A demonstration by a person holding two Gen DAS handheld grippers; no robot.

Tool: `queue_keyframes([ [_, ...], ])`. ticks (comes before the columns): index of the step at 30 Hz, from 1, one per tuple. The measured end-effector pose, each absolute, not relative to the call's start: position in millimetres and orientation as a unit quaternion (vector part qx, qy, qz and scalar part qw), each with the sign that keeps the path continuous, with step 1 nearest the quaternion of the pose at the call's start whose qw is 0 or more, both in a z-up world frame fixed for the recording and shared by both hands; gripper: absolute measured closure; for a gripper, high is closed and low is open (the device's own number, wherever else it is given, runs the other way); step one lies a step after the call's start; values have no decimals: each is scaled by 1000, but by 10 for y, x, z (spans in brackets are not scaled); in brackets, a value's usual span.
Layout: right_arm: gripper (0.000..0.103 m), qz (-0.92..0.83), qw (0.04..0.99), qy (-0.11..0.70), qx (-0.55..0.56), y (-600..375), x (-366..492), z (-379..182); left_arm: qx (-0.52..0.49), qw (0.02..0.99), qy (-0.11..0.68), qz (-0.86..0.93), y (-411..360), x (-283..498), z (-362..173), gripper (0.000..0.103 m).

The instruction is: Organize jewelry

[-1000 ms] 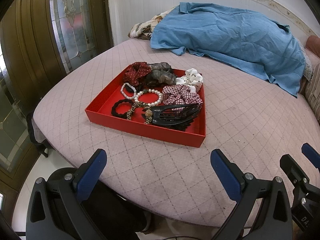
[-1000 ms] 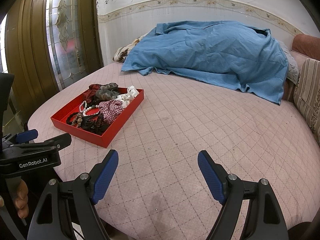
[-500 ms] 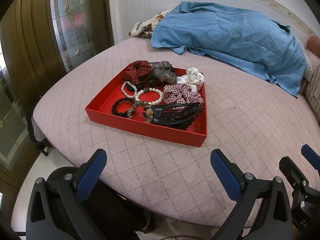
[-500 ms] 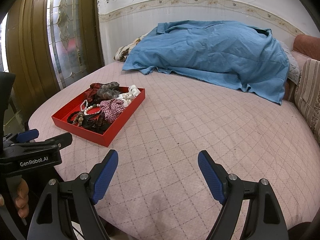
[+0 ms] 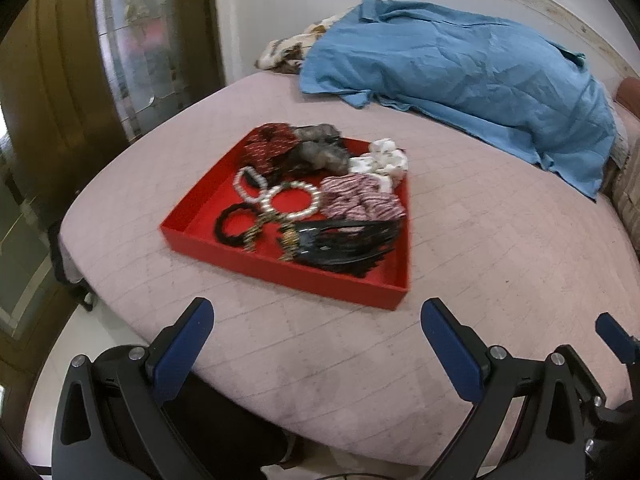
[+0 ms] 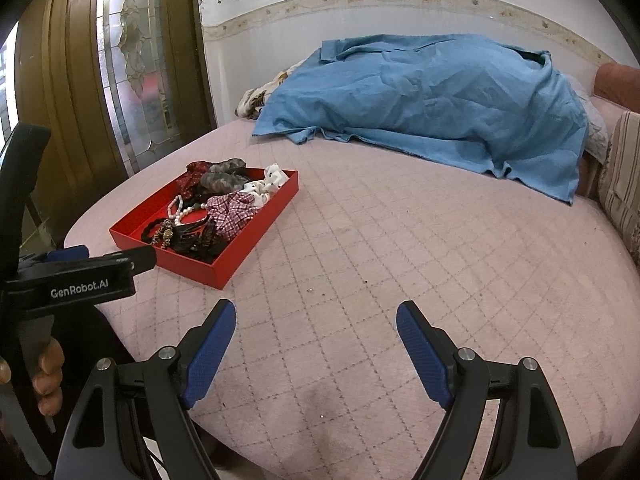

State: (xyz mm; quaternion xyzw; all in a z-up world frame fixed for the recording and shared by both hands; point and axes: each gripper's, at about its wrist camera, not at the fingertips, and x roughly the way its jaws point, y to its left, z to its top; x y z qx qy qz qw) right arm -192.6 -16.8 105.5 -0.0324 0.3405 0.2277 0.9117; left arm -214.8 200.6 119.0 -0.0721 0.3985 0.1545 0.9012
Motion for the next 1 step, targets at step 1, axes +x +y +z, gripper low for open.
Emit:
queue_keyframes([
  [1,17,226,912,342,-27,-211,-1892,1056,-68,903,399,147,1953,-2104,1206,0],
])
